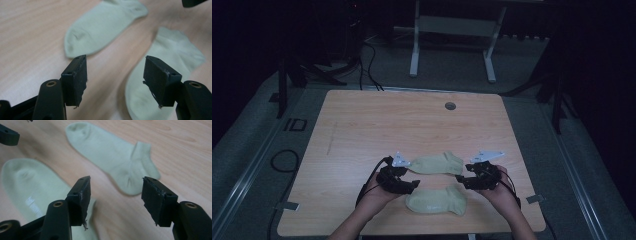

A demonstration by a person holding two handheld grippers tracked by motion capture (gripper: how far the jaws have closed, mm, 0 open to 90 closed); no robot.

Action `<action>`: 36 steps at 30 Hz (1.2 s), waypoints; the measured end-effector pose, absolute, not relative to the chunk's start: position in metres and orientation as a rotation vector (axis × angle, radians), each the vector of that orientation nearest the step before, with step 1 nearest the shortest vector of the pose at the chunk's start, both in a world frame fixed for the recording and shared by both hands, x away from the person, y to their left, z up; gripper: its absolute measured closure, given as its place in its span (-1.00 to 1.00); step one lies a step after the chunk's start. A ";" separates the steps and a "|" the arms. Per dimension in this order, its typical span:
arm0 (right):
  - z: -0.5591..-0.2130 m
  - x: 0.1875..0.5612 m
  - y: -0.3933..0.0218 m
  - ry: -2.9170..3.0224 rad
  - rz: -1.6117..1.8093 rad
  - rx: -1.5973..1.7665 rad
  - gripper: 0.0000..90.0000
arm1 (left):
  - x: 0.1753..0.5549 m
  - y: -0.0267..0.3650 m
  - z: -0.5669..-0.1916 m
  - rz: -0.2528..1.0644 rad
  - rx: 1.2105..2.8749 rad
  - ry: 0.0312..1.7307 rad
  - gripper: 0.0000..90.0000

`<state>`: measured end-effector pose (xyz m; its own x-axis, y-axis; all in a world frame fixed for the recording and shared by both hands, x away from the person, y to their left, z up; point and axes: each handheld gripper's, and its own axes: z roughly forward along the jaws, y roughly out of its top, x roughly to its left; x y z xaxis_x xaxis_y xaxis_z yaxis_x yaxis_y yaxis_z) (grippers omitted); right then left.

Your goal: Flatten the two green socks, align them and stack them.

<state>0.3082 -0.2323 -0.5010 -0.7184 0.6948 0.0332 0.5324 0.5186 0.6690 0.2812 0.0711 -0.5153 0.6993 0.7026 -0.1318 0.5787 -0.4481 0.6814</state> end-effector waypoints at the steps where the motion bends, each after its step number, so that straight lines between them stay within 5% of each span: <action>1: -0.501 0.306 -0.233 2.532 0.989 1.033 -0.01 | 0.277 0.071 -0.516 0.219 2.185 0.974 -0.20; 6: -0.508 0.294 -0.239 2.559 1.027 1.038 0.18 | 0.261 0.073 -0.525 0.203 2.210 0.973 -0.20; 18: -0.545 0.272 -0.236 2.615 0.920 1.057 0.23 | 0.241 0.073 -0.558 0.205 2.275 0.968 -0.08; 31: -0.553 0.256 -0.231 2.583 0.896 0.978 0.77 | 0.235 0.071 -0.562 0.209 2.222 0.975 0.80; 36: -0.552 0.256 -0.231 2.589 0.893 0.999 0.87 | 0.234 0.071 -0.562 0.221 2.212 0.971 0.96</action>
<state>0.2557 -0.2306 -0.5525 -0.7426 0.6697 0.0080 0.5322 0.5828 0.6141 0.2338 0.0714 -0.5624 0.7044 0.7001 -0.1172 0.5808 -0.4735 0.6622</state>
